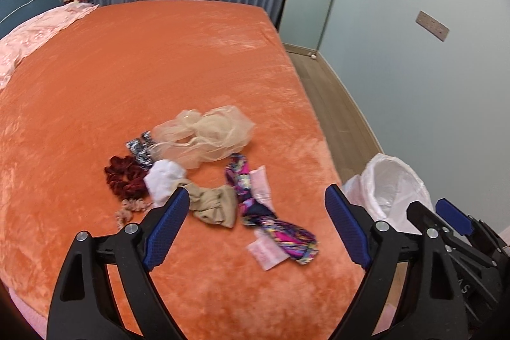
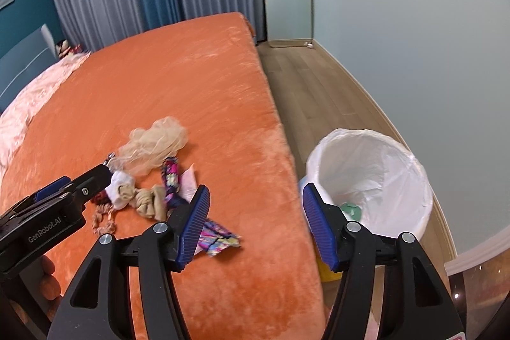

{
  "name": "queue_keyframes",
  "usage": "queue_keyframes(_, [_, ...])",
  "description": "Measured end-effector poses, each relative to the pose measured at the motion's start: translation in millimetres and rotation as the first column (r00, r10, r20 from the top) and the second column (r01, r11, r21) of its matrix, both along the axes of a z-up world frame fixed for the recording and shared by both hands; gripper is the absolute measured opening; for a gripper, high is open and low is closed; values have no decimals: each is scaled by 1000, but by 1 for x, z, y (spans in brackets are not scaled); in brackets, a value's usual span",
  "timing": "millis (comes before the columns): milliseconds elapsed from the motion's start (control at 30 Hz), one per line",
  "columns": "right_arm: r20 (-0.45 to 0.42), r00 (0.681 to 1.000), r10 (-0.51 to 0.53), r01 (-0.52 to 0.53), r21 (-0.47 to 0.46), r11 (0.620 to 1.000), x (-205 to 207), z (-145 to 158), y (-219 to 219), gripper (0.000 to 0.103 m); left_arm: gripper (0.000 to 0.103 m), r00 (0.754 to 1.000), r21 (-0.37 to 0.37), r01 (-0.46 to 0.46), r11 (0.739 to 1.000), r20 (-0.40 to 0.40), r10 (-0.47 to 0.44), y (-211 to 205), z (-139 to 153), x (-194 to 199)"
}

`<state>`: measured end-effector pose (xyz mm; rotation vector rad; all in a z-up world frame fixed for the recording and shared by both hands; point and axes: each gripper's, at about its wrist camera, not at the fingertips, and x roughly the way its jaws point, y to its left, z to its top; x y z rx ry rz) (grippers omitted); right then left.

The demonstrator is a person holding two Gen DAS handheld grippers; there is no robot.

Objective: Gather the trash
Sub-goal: 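Move both open tools back over the remaining items on the bed, then grasp the polka-dot scrunchie with the left tool while the right tool grasps the beige stocking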

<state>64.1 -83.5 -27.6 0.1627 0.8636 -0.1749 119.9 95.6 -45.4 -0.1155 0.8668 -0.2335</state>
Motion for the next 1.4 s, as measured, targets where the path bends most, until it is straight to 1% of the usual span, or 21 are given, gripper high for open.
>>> queue_keyframes(167, [-39, 999, 32, -32, 6, 999, 10, -18, 20, 59, 83, 998, 35, -56, 998, -32, 57, 32, -19, 4])
queue_keyframes(300, [-66, 996, 57, -56, 17, 998, 16, -34, 39, 59, 83, 991, 53, -101, 993, -78, 105, 60, -41, 7])
queue_keyframes(500, [-99, 991, 89, -87, 30, 996, 27, -58, 61, 59, 83, 979, 91, -134, 987, -140, 146, 88, -71, 13])
queue_keyframes(633, [-130, 986, 106, -101, 45, 994, 34, -76, 72, 59, 83, 962, 104, -163, 981, -206, 181, 107, -98, 19])
queue_keyframes(767, [-145, 982, 123, -116, 53, 992, 41, -88, 82, 59, 80, 944, 84, -187, 979, -259, 202, 124, -119, 24])
queue_keyframes(900, [-160, 976, 149, -140, 65, 988, 50, -99, 94, 59, 71, 929, 55, -202, 978, -304, 209, 138, -136, 30])
queue_keyframes(1000, [-172, 970, 174, -160, 90, 983, 58, -109, 106, 59, 68, 922, 27, -208, 978, -327, 206, 145, -145, 35])
queue_keyframes(1033, [-176, 966, 187, -171, 100, 980, 61, -112, 111, 59, 63, 920, 16, -206, 978, -338, 199, 146, -149, 37])
queue_keyframes(1067, [-179, 963, 202, -184, 110, 977, 65, -115, 116, 59, 60, 918, 7, -203, 979, -346, 193, 146, -151, 39])
queue_keyframes(1133, [-181, 958, 223, -205, 116, 972, 72, -119, 125, 56, 49, 911, -25, -205, 979, -371, 181, 150, -158, 42])
queue_keyframes(1167, [-183, 953, 240, -220, 121, 968, 77, -122, 131, 56, 46, 908, -37, -208, 977, -378, 179, 151, -161, 44])
queue_keyframes(1233, [-185, 948, 257, -237, 123, 964, 85, -126, 139, 55, 32, 905, -55, -216, 975, -385, 179, 156, -164, 47])
queue_keyframes(1267, [-188, 946, 264, -243, 125, 962, 89, -129, 143, 51, 28, 905, -56, -218, 974, -386, 180, 157, -165, 48])
queue_keyframes(1333, [-200, 939, 279, -255, 138, 957, 99, -136, 150, 47, 15, 907, -53, -214, 975, -382, 178, 159, -167, 50])
queue_keyframes(1400, [-215, 937, 277, -250, 143, 958, 107, -145, 155, 45, 11, 908, -52, -208, 977, -382, 173, 161, -168, 51])
